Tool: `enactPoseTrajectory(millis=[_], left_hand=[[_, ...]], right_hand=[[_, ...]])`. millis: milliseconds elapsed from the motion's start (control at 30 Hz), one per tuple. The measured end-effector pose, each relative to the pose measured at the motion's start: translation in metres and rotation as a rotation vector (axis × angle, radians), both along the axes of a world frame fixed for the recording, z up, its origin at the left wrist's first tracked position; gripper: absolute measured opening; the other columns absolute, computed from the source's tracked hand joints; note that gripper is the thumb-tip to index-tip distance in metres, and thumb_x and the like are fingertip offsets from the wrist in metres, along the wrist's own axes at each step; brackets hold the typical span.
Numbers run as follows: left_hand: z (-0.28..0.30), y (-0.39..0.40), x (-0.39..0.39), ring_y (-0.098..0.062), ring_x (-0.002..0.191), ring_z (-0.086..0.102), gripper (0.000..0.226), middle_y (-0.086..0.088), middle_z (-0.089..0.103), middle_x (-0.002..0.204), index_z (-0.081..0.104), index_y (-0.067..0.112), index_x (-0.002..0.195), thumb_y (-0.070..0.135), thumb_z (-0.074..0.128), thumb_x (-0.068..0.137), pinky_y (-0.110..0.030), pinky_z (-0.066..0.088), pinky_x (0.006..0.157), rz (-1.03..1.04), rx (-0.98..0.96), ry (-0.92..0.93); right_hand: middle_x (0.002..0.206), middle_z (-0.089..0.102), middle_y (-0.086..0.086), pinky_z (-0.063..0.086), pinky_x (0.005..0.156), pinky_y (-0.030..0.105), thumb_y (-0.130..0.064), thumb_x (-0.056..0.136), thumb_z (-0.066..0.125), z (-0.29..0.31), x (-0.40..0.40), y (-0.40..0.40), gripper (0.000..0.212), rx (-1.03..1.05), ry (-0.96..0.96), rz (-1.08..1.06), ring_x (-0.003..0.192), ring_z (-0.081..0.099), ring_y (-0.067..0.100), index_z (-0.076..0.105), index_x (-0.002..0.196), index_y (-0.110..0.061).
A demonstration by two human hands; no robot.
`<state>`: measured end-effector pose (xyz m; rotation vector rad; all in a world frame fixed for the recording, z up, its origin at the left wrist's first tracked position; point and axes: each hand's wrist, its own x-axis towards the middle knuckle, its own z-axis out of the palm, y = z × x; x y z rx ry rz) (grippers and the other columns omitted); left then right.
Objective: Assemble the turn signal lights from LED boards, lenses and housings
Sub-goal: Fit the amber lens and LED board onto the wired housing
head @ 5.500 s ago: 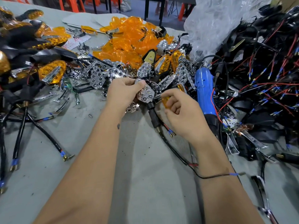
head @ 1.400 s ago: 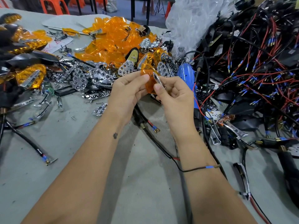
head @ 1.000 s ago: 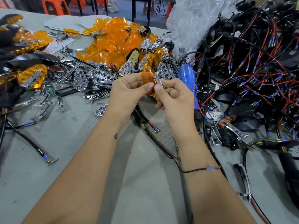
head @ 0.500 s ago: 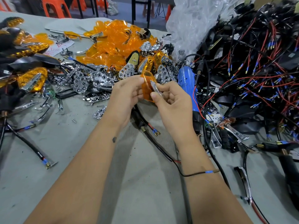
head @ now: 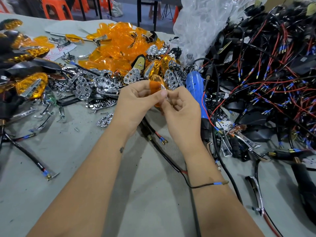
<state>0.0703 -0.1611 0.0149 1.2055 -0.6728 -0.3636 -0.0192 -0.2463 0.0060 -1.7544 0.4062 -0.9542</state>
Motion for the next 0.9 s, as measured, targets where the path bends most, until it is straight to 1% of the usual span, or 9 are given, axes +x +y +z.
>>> enactPoseTrajectory(millis=[33,100,167,267,367,467,533,733,900], left_hand=[[0.0,0.0,0.0,-0.015,0.08,0.071,0.023,0.0,0.076,0.085,0.074,0.018,0.089,0.024,0.081,0.068,-0.027,0.057,0.074,0.006,0.012,-0.008],[-0.001,-0.001,-0.001,-0.017,0.081,0.071,0.022,-0.001,0.076,0.085,0.074,0.018,0.087,0.024,0.081,0.067,-0.027,0.057,0.073,0.012,0.01,-0.01],[-0.001,-0.001,0.0,-0.016,0.083,0.071,0.024,-0.001,0.076,0.086,0.074,0.017,0.09,0.023,0.081,0.067,-0.026,0.057,0.075,0.014,-0.008,-0.006],[-0.002,-0.002,0.001,-0.015,0.085,0.071,0.031,0.0,0.076,0.088,0.073,0.014,0.096,0.021,0.081,0.066,-0.025,0.056,0.076,0.02,-0.027,0.012],[-0.003,-0.003,0.001,-0.012,0.078,0.069,0.029,0.001,0.076,0.084,0.074,0.014,0.093,0.018,0.08,0.066,-0.024,0.055,0.072,0.015,-0.058,0.061],[-0.004,-0.002,0.002,-0.016,0.082,0.069,0.024,-0.003,0.077,0.087,0.075,0.012,0.093,0.016,0.077,0.069,-0.029,0.056,0.077,0.013,-0.09,0.121],[-0.005,-0.001,0.003,-0.018,0.083,0.07,0.022,-0.004,0.077,0.087,0.075,0.011,0.092,0.014,0.074,0.071,-0.031,0.057,0.079,0.005,-0.112,0.147],[-0.005,0.0,0.004,-0.017,0.072,0.069,0.023,-0.007,0.075,0.083,0.069,-0.001,0.094,0.016,0.067,0.078,-0.028,0.058,0.072,-0.031,-0.102,0.176],[-0.003,0.001,0.007,-0.011,0.075,0.07,0.024,0.001,0.073,0.072,0.066,0.003,0.088,0.022,0.054,0.095,-0.025,0.057,0.073,-0.056,-0.072,0.192]], right_hand=[[0.071,0.064,0.0,0.053,0.07,0.054,-0.011,0.09,0.068,0.0,0.0,0.0,0.029,-0.013,0.003,-0.016,0.074,0.062,0.033,0.056,0.074,-0.032],[0.07,0.063,0.003,0.053,0.066,0.05,-0.011,0.091,0.067,0.001,0.0,0.0,0.029,-0.007,-0.002,-0.025,0.071,0.059,0.033,0.056,0.074,-0.032],[0.072,0.065,0.011,0.05,0.062,0.045,-0.013,0.092,0.068,0.001,-0.001,0.0,0.024,0.025,-0.021,-0.004,0.067,0.059,0.034,0.057,0.075,-0.025],[0.073,0.064,0.024,0.049,0.06,0.045,-0.009,0.093,0.068,0.002,-0.001,0.0,0.019,0.101,-0.039,0.06,0.064,0.058,0.038,0.056,0.078,-0.012],[0.065,0.065,0.012,0.047,0.058,0.029,-0.002,0.091,0.068,0.005,-0.001,-0.001,0.017,0.244,-0.061,0.14,0.06,0.06,0.021,0.057,0.08,-0.01],[0.061,0.066,0.002,0.047,0.052,0.018,-0.001,0.09,0.068,0.008,-0.003,-0.003,0.014,0.34,-0.075,0.19,0.054,0.063,0.015,0.061,0.082,-0.011],[0.06,0.066,0.001,0.046,0.05,0.017,-0.001,0.09,0.069,0.009,-0.004,-0.004,0.014,0.375,-0.09,0.207,0.053,0.063,0.015,0.064,0.084,-0.013],[0.059,0.062,0.0,0.045,0.048,0.017,-0.003,0.091,0.067,0.012,-0.006,-0.001,0.008,0.359,-0.126,0.201,0.051,0.058,0.01,0.066,0.087,-0.009],[0.063,0.058,0.006,0.046,0.05,0.019,-0.005,0.095,0.064,0.01,-0.004,0.001,0.008,0.334,-0.127,0.179,0.055,0.054,0.014,0.062,0.087,-0.007]])
